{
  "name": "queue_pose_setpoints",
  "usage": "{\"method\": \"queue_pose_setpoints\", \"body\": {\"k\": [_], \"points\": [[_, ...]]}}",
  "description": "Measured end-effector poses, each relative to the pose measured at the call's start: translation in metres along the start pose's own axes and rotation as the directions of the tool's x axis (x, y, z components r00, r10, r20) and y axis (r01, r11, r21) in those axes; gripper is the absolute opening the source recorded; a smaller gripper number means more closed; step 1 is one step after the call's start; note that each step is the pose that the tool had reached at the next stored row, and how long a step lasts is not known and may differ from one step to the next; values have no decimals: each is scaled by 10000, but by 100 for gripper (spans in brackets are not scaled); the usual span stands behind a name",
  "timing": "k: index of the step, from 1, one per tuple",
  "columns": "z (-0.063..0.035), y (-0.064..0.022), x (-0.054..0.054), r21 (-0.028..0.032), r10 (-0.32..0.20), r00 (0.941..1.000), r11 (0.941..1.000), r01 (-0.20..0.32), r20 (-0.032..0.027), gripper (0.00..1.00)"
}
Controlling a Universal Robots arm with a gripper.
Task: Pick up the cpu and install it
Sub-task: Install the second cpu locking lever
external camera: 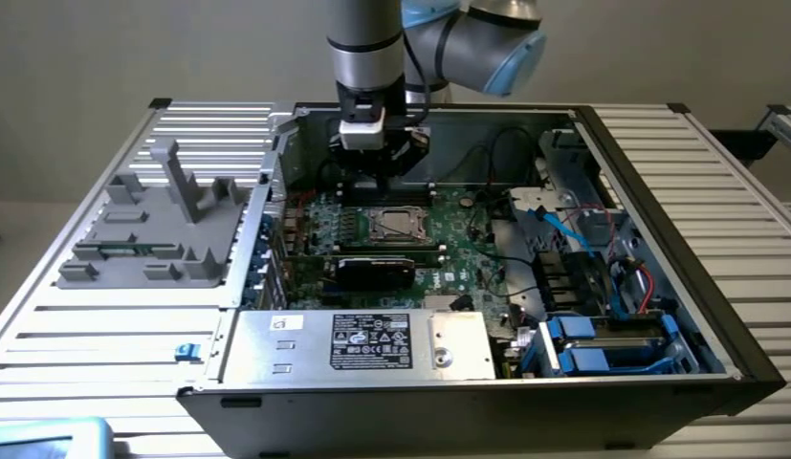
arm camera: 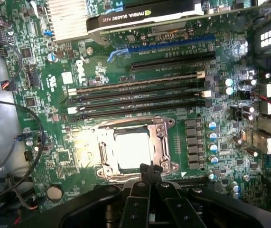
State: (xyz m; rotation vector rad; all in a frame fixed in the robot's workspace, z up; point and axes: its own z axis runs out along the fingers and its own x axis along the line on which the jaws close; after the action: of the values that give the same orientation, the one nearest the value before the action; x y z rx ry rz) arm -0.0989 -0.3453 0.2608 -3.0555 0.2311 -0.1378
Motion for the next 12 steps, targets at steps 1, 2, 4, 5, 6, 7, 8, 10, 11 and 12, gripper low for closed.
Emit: {"method": "queue_pose_setpoints", "body": {"k": [1,2,4,5,6,7,8,10,11,12], "points": [[-5,0,-2,-5,3,10000,10000,-3,43,11],[-6,1,-8,-14,5,10000,10000,-5,80,11],[-8,4,-30,-81,-1,9999,10000,2,101,11],[-10,6,-44,-152,-13,10000,9999,15,92,11],[-12,9,-58,-231,-36,10000,9997,38,81,11],[-13,11,-70,-310,-66,10000,9995,68,69,11],[-14,12,-82,-395,-105,9999,9992,107,58,11],[-14,12,-87,-520,-217,9997,9984,220,73,11],[-14,12,-87,-538,-251,9996,9982,259,159,11],[-14,12,-88,-543,-259,9995,9982,269,195,11]]}}
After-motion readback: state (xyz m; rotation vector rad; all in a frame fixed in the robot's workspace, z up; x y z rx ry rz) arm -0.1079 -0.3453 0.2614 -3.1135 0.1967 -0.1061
